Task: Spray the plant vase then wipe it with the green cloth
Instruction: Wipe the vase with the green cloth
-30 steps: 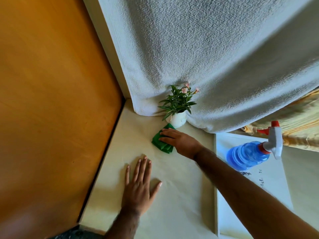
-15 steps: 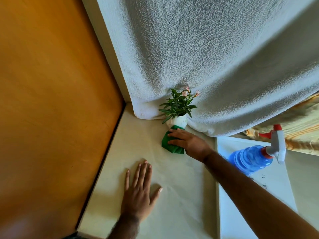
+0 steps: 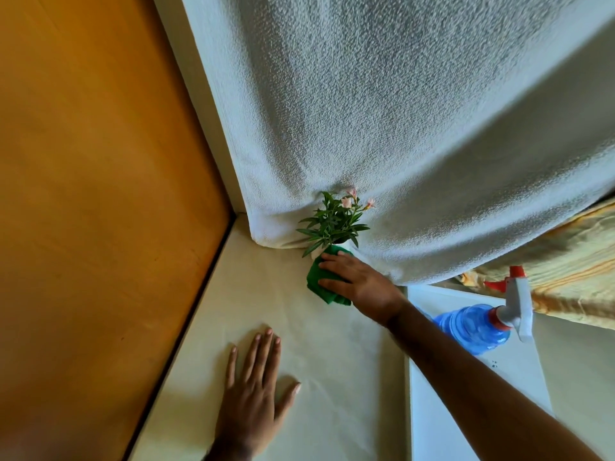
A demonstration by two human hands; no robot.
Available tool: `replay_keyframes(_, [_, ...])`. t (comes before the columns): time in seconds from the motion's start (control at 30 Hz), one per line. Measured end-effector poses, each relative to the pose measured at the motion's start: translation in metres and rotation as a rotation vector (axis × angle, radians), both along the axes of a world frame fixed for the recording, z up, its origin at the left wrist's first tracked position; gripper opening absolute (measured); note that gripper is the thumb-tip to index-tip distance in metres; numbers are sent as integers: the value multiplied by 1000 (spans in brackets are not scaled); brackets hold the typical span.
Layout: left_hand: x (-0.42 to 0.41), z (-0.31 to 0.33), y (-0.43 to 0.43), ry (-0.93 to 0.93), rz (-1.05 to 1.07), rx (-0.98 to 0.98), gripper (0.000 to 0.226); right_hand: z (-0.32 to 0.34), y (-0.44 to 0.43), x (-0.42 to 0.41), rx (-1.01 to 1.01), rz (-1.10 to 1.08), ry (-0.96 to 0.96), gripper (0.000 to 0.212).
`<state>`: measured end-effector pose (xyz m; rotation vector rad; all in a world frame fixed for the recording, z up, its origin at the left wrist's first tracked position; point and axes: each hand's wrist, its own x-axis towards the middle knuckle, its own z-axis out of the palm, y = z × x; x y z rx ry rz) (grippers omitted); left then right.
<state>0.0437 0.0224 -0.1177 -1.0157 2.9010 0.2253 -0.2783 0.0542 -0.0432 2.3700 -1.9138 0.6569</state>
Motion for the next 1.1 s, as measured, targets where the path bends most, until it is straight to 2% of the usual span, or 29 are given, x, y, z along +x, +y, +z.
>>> replay_keyframes(0.27, [0, -5, -2, 25, 3, -4, 92, -35, 8, 10, 58, 1, -29, 39])
replay_keyframes(0.47, [0, -7, -1, 29, 8, 9, 94, -18, 5, 19, -27, 29, 30, 29])
replay_keyframes(0.57, [-1, -5, -2, 36, 6, 0, 94, -4, -2, 10, -39, -10, 45, 32])
replay_keyframes(0.7, [0, -7, -2, 36, -8, -9, 93, -7, -1, 0, 88, -11, 69, 48])
replay_keyframes(0.83, [0, -11, -3, 40, -7, -11, 93, -23, 7, 4, 123, 48, 63, 48])
replay_keyframes(0.9, [1, -13, -3, 43, -7, -9, 93, -25, 9, 12, 206, 12, 16, 47])
replay_keyframes(1.0, [1, -11, -3, 52, -4, -7, 93, -19, 11, 23, 342, -71, -30, 57])
replay_keyframes(1.1, [1, -4, -3, 47, 0, -4, 92, 2, 16, 34, 315, -79, 4, 57])
